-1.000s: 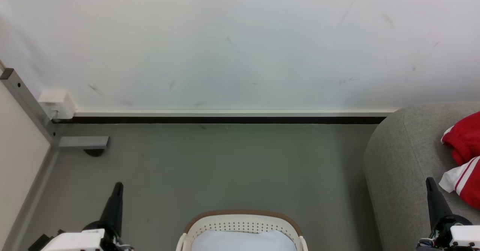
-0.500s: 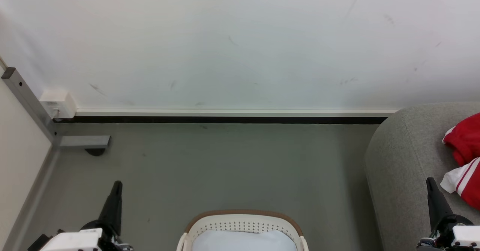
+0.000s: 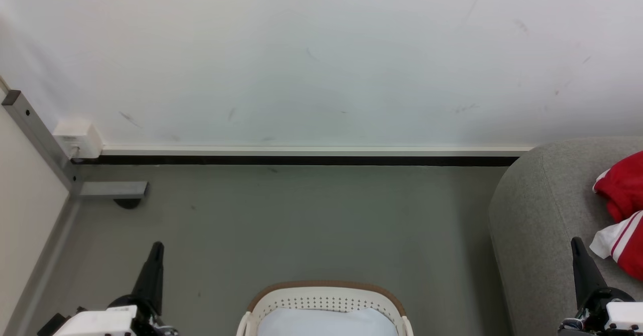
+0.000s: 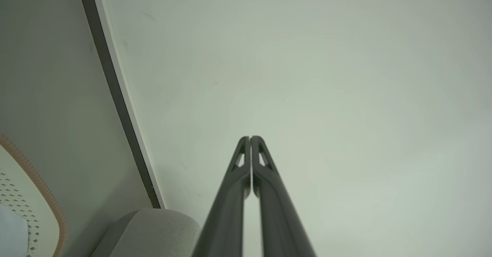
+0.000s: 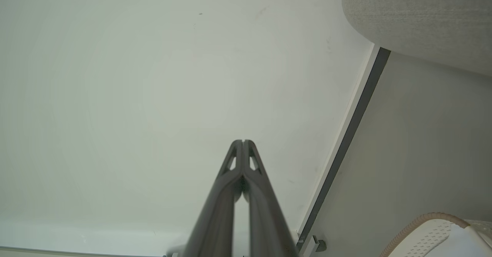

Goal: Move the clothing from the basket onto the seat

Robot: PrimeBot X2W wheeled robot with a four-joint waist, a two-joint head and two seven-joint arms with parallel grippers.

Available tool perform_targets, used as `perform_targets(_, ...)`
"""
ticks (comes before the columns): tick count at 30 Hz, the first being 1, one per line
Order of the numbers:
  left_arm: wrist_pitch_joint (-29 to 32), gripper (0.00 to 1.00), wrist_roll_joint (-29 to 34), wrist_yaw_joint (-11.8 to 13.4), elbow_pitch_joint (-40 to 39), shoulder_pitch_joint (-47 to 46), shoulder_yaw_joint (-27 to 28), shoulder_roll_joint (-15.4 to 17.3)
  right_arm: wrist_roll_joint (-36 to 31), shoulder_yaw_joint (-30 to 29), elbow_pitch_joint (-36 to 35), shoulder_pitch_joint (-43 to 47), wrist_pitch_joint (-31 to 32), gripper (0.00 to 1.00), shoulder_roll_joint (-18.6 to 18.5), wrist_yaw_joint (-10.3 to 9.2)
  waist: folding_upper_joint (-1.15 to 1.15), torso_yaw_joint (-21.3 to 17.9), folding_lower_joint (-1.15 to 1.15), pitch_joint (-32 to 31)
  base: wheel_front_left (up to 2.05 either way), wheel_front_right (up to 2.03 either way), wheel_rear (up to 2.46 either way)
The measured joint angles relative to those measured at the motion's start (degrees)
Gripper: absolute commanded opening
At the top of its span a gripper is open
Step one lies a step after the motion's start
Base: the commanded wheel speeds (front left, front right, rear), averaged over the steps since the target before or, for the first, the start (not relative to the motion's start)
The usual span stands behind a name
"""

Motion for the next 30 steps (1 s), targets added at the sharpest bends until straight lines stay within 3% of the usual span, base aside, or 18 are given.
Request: perform_targets(30,0.0,0.0,0.0,0.0,0.0,-0.01,0.0,0.01,0.0,-0.01,-0.01,0.0,-0.01,0.0,0.0,0.0,0.0,0.0,0.0,0.0,0.0,0.0,0.0)
